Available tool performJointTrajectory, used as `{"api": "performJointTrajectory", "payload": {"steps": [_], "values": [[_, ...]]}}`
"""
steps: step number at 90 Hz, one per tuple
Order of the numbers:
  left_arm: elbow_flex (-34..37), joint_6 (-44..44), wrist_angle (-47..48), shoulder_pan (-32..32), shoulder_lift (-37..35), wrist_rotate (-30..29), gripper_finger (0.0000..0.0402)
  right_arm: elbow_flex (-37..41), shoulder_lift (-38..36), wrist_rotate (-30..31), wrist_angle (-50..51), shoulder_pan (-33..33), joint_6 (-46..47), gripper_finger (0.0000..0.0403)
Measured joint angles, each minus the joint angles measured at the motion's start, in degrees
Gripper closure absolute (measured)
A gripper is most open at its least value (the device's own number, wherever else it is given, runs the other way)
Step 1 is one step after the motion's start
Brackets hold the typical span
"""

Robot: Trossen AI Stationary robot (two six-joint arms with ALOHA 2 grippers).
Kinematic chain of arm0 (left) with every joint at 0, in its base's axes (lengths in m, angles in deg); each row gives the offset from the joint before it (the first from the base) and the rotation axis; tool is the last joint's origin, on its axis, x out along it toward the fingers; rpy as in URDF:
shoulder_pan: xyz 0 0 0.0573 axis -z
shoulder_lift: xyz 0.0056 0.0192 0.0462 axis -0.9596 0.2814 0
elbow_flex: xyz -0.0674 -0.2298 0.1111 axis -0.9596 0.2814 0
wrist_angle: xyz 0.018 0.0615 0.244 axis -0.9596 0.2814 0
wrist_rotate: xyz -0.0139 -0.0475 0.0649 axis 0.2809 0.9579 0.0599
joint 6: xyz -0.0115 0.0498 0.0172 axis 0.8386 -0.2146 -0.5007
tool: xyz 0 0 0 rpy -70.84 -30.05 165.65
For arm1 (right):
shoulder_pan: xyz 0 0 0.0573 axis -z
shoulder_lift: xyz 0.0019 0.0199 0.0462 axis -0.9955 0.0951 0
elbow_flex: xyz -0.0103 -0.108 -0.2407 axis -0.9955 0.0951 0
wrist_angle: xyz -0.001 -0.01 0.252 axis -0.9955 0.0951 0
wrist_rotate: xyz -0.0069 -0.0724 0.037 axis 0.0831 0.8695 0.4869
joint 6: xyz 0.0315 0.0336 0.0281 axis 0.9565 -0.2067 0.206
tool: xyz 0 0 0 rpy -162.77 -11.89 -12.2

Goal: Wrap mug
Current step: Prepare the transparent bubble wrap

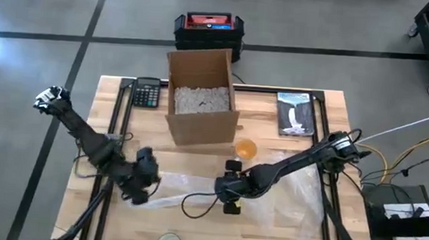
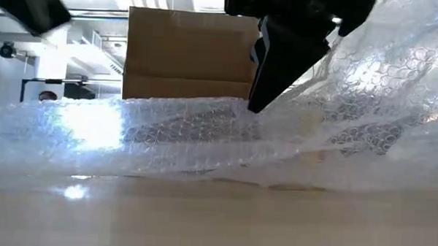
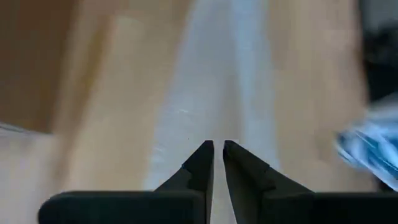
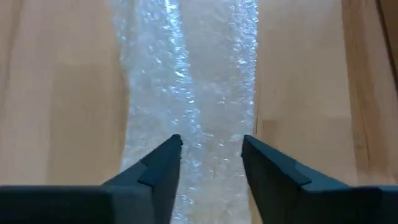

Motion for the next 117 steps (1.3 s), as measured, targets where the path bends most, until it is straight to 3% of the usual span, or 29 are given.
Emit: {"api": "performJointTrajectory", "payload": {"steps": [14,29,38,48,70,77,96,104,117], "values": [[0.67,11.61,-3.53,9.96,5.86,2.38,0.0380,0.33,0.00,0.05,-0.23,1.16,0.00,0.0192],[-3.74,18.50,-2.96,15.50,14.98,4.25,0.0381,0.38,0.00,-0.01,-0.34,1.76,-0.18,0.0173],[-6.16,20.45,-7.22,16.94,19.83,8.71,0.0381,0.38,0.00,-0.01,-0.50,1.76,-0.20,0.0166],[-5.97,20.74,-6.51,17.16,24.88,9.41,0.0381,0.38,0.00,-0.01,-0.75,1.76,-0.20,0.0162],[-5.46,23.71,10.29,14.05,31.73,8.74,0.0381,0.38,0.02,-0.03,-1.08,1.60,0.20,0.0174],[-7.22,26.39,17.93,13.33,30.54,5.55,0.0381,0.38,0.04,-0.09,-1.08,1.38,0.22,0.0179],[-11.59,37.89,39.14,12.95,23.32,-15.26,0.0381,1.03,0.04,-0.34,-1.18,1.34,0.22,0.0185],[-10.10,38.73,39.98,12.33,19.73,-20.49,0.0381,1.72,0.09,-0.34,-1.85,1.36,0.49,0.0182],[-4.91,39.49,38.09,9.71,14.10,-23.85,0.0381,2.42,0.09,-0.46,-2.81,1.32,1.40,0.0174]]}}
